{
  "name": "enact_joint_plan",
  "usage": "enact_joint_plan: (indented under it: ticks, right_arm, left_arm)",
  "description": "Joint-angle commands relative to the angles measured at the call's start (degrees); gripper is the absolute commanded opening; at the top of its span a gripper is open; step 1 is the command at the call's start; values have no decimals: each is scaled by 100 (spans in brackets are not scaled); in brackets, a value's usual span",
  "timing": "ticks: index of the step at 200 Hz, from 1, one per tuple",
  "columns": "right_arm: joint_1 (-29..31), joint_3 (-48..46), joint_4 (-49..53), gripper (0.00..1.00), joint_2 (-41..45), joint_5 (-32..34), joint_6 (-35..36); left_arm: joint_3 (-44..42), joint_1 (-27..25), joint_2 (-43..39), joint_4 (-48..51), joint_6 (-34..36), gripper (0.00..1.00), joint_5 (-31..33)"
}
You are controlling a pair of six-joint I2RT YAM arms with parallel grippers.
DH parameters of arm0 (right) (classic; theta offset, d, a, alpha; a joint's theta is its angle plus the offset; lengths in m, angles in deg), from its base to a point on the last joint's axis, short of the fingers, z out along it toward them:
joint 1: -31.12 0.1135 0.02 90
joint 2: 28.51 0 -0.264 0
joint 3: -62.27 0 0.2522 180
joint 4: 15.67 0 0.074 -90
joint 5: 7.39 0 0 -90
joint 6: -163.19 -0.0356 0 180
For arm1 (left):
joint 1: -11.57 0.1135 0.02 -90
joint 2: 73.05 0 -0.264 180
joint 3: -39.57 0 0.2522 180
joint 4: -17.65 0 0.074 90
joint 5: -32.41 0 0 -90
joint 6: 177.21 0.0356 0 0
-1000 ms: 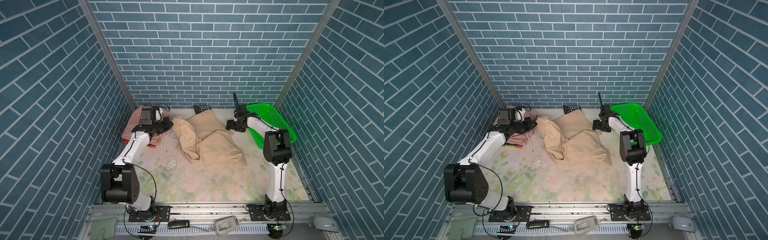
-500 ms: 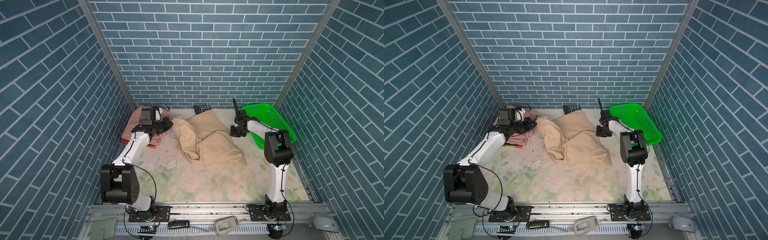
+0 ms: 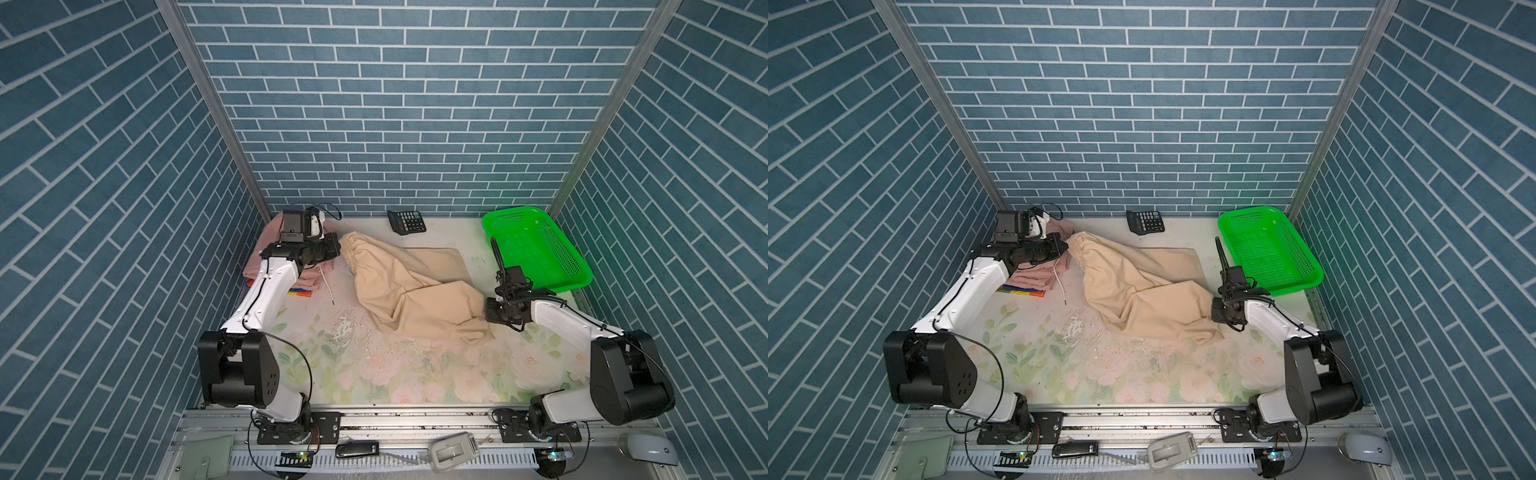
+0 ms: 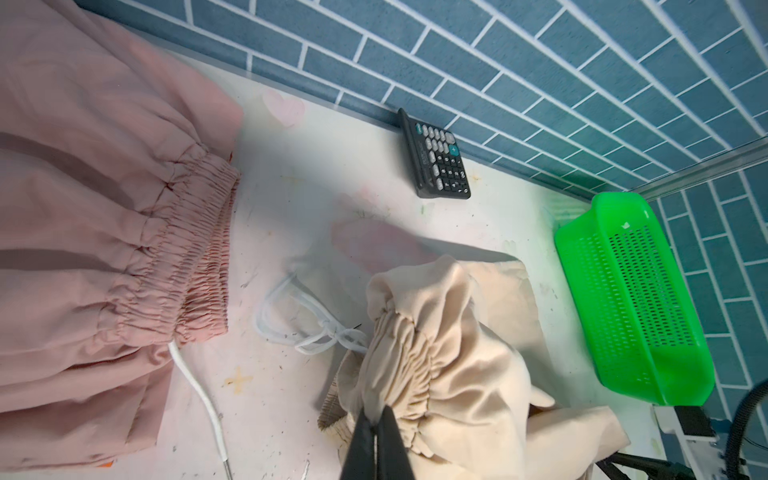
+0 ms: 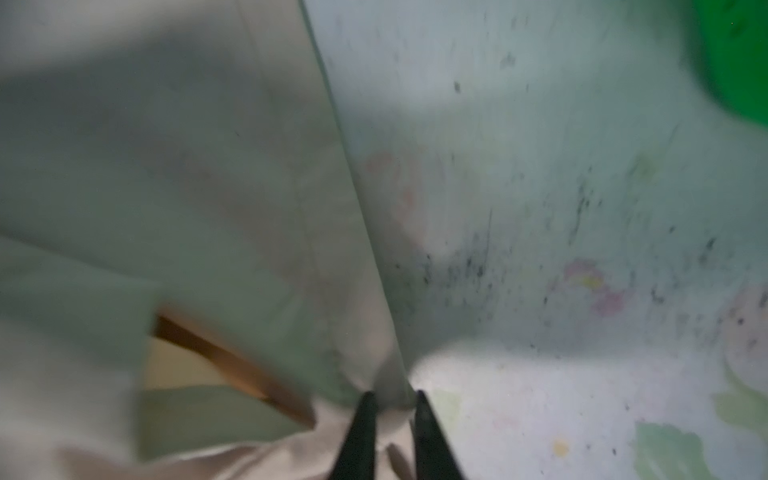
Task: Fold and stack the shorts
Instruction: 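Pinch the beige leg hem with right gripper while left gripper holds the waistband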
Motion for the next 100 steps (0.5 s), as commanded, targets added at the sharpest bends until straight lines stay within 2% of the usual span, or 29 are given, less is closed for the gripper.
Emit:
enact_joint_plan:
  ticks: [1,15,35,74,80,100]
  right_arm:
    - [-73,763,1,55,36,187,56]
    - [-162,1580,204,70,-420,117,178]
    - [-203,2869,502,80,-1355,-6,339]
    - [-213,5280,1021,85,-3344,-209,541]
    - [-207,5597,1061,85,-3613,-467,564]
    - [-216,6450,1156,85,-4403,-731,551]
  left_arm:
    - [61,-111,-1,313,403,0,204]
    - [120,-199,84,491,555,0,244]
    - [208,-328,178,697,721,0,357]
    - [246,-607,240,845,941,0,634]
    - [243,-639,257,845,963,0,644]
    - [188,-660,288,828,996,0,701]
